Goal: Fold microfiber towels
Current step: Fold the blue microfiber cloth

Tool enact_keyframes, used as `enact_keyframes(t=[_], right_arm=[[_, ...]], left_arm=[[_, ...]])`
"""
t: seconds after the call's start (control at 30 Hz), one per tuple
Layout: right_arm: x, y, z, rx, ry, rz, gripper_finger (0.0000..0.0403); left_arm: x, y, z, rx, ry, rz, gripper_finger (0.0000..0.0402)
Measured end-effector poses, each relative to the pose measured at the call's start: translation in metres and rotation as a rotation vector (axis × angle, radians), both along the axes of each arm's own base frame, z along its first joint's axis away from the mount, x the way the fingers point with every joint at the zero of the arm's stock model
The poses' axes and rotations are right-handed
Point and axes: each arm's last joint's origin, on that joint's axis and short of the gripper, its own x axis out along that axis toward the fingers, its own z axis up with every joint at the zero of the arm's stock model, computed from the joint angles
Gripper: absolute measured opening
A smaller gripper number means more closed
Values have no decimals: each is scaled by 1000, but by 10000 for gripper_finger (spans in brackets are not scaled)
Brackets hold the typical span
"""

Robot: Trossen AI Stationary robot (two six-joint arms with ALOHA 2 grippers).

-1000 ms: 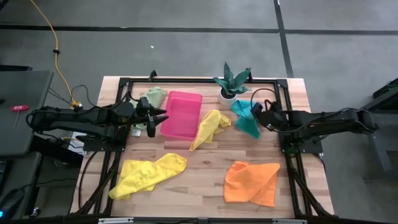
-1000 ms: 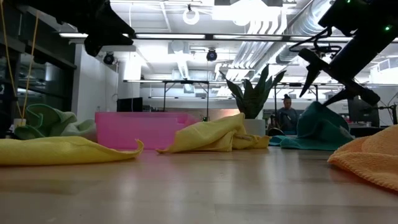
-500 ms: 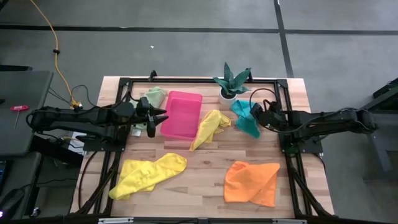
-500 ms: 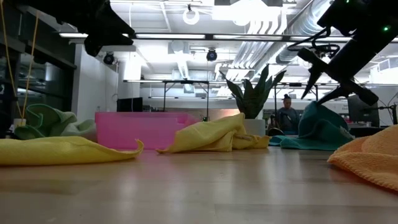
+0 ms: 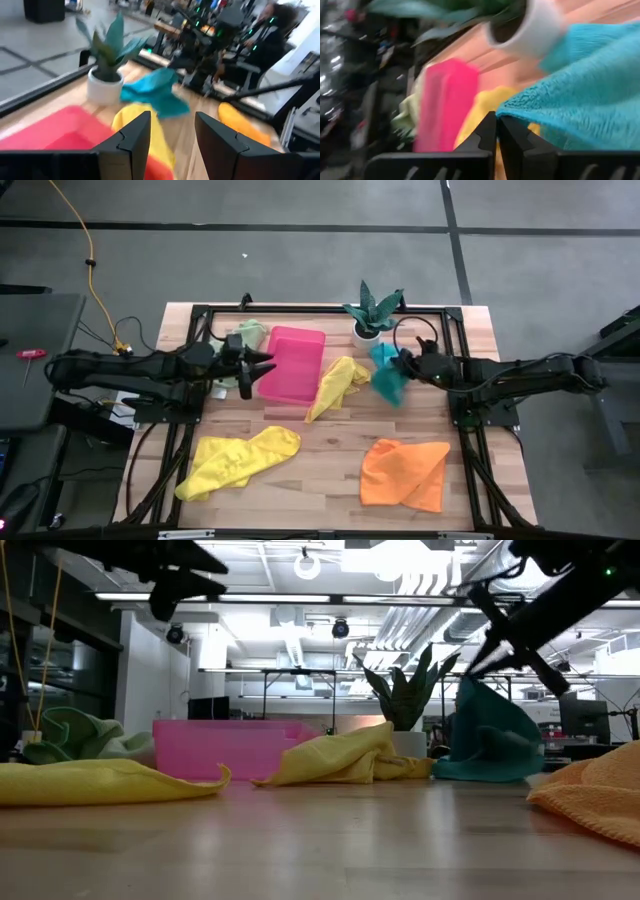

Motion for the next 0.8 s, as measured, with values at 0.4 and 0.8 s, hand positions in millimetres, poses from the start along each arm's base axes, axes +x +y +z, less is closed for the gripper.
enact_keyframes(t=[0.4,0.8], right_arm=[[19,15,19,18,-277,97,0],[43,29,14,48,-392,79,0]], left_arm=[[78,-3,-7,201,168,-63,151],[203,-9,-14,493,360,-163,204]])
